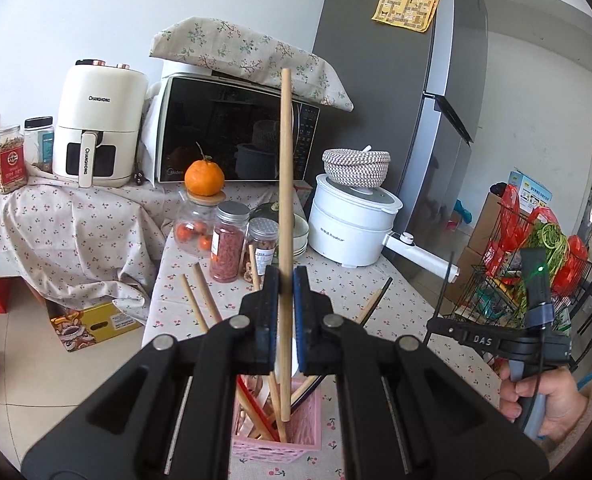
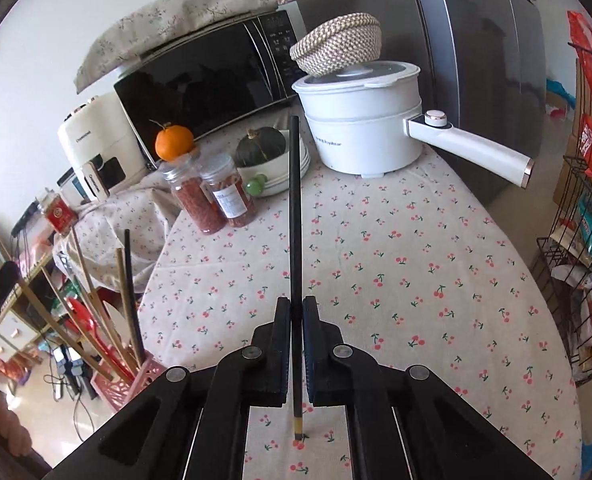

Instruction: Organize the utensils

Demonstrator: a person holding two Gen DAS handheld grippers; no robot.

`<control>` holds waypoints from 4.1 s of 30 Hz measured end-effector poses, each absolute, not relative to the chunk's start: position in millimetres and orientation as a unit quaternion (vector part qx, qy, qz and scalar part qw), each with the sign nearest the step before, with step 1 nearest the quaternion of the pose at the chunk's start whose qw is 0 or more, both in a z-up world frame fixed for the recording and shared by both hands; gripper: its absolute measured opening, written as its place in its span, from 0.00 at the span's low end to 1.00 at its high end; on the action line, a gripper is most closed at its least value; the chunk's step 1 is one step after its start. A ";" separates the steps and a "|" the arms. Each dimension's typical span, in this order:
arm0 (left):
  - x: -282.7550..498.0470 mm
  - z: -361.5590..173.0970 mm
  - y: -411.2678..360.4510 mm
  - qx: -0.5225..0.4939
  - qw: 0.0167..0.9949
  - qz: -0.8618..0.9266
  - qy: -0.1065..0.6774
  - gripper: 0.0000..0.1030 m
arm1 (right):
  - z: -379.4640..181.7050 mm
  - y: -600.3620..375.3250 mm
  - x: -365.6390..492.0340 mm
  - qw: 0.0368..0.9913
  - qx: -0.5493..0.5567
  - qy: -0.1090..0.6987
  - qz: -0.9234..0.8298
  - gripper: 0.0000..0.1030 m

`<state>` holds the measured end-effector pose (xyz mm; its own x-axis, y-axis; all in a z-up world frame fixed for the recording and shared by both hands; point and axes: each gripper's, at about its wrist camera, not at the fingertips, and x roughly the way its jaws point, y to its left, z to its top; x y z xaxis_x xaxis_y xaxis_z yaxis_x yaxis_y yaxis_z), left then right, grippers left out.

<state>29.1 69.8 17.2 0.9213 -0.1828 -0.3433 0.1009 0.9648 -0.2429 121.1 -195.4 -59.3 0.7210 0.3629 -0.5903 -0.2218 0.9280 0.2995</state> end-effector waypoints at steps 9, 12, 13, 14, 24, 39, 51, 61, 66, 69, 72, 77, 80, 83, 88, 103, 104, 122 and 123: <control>42.3 -12.5 54.2 -0.092 0.966 -0.084 0.228 0.08 | -33.1 -195.2 91.5 0.930 0.099 0.300 0.189 0.06; 48.8 -25.0 53.5 -0.101 0.950 -0.070 0.288 0.08 | -26.7 -193.3 86.6 0.929 0.100 0.294 0.200 0.06; 48.6 -27.0 56.0 -0.111 0.945 -0.068 0.301 0.12 | -23.4 -192.9 83.8 0.929 0.102 0.291 0.204 0.06; 47.6 -27.1 58.8 -0.120 0.941 -0.067 0.308 0.14 | -19.5 -192.8 81.5 0.929 0.103 0.288 0.209 0.06; 24.7 -6.2 87.3 -0.131 0.927 -0.012 0.350 0.55 | 30.9 -188.9 42.9 0.926 0.117 0.228 0.278 0.06; 18.5 -16.6 108.4 -0.124 0.917 0.002 0.379 0.59 | 19.0 -103.1 43.0 0.904 0.081 0.242 0.344 0.06; 18.4 -21.4 112.0 -0.136 0.910 -0.013 0.392 0.63 | -12.6 -64.4 64.6 0.892 0.034 0.292 0.343 0.07; 14.4 -18.6 98.1 -0.138 0.907 -0.031 0.397 0.74 | 5.3 -107.6 55.2 0.901 0.096 0.273 0.322 0.59; 4.6 -8.1 77.2 -0.119 0.913 -0.041 0.387 0.83 | 10.0 -140.9 40.6 0.917 0.103 0.276 0.268 0.70; -3.4 -1.4 63.3 -0.108 0.916 -0.045 0.384 0.90 | 10.7 -158.7 28.2 0.927 0.102 0.285 0.222 0.81; -12.3 2.0 50.6 -0.103 0.916 -0.040 0.386 0.97 | 11.2 -173.8 11.6 0.930 0.103 0.290 0.202 0.90; -25.0 4.8 26.7 -0.061 0.918 -0.019 0.390 0.99 | 9.1 -188.6 -17.7 0.943 0.070 0.290 0.149 1.00; -34.3 11.8 17.4 -0.041 0.926 -0.010 0.375 0.99 | 7.1 -191.9 -32.9 0.948 0.053 0.284 0.135 1.00; -45.3 21.3 12.0 -0.023 0.938 0.003 0.346 0.99 | 4.2 -193.5 -42.7 0.952 0.041 0.280 0.114 1.00; -53.4 25.4 5.4 -0.007 0.947 0.018 0.322 0.99 | 3.9 -196.0 -48.6 0.961 0.016 0.269 0.065 1.00; -48.8 19.0 -1.6 -0.009 0.942 0.004 0.336 0.99 | -2.0 -196.6 -37.7 0.955 0.020 0.288 0.064 1.00; -48.8 18.7 -2.1 -0.009 0.942 0.003 0.336 0.99 | -2.4 -196.0 -37.3 0.955 0.020 0.289 0.065 1.00; -47.7 15.9 -4.6 -0.010 0.939 -0.004 0.344 0.99 | -4.0 -195.3 -36.5 0.953 0.024 0.295 0.071 1.00; -47.7 15.9 -4.6 -0.010 0.939 -0.004 0.344 0.99 | -3.7 -195.0 -36.7 0.953 0.023 0.294 0.071 1.00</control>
